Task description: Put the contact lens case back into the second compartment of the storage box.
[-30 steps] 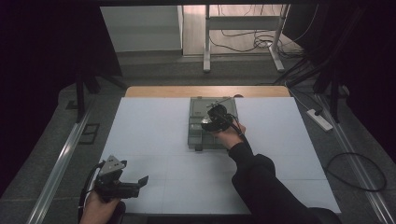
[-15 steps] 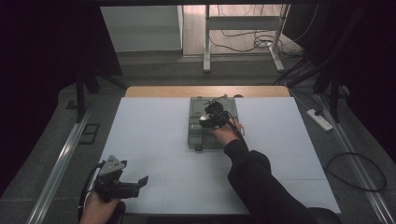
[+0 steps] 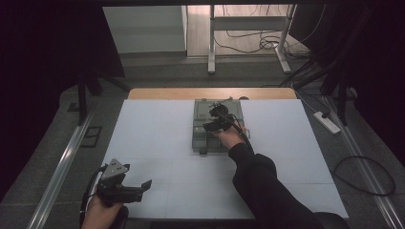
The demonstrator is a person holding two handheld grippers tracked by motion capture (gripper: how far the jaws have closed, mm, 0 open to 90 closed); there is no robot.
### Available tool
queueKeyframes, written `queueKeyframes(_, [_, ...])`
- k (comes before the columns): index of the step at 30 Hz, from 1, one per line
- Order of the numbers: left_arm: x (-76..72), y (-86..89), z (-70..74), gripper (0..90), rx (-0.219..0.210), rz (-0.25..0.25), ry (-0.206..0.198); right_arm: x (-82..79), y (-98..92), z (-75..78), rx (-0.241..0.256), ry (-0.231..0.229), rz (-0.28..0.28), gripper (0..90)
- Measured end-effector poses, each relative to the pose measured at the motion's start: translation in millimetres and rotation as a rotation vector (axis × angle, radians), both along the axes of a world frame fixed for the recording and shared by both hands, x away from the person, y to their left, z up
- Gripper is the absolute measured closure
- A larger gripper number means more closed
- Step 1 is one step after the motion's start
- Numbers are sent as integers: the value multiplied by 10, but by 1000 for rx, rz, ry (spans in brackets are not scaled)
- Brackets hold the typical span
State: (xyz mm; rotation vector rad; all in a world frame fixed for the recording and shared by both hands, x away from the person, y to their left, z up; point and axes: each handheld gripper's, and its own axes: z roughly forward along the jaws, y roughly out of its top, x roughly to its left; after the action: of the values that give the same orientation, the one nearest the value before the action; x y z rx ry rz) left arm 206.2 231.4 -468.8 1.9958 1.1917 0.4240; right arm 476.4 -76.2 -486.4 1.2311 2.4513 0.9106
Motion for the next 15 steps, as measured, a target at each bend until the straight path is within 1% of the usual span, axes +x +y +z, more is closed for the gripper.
queueKeyframes(6, [0,0,0,31,2,0,0,-9,5,6,-7,-4,8,397])
queueKeyframes(9, [-1,-1,0,31,3,0,-1,-11,3,11,-6,-2,17,366])
queueKeyframes(12, [-1,-1,0,31,2,0,-1,-20,-4,21,-3,9,34,331])
queueKeyframes(15, [0,-1,0,31,2,-1,0,-37,-12,41,-6,9,55,295])
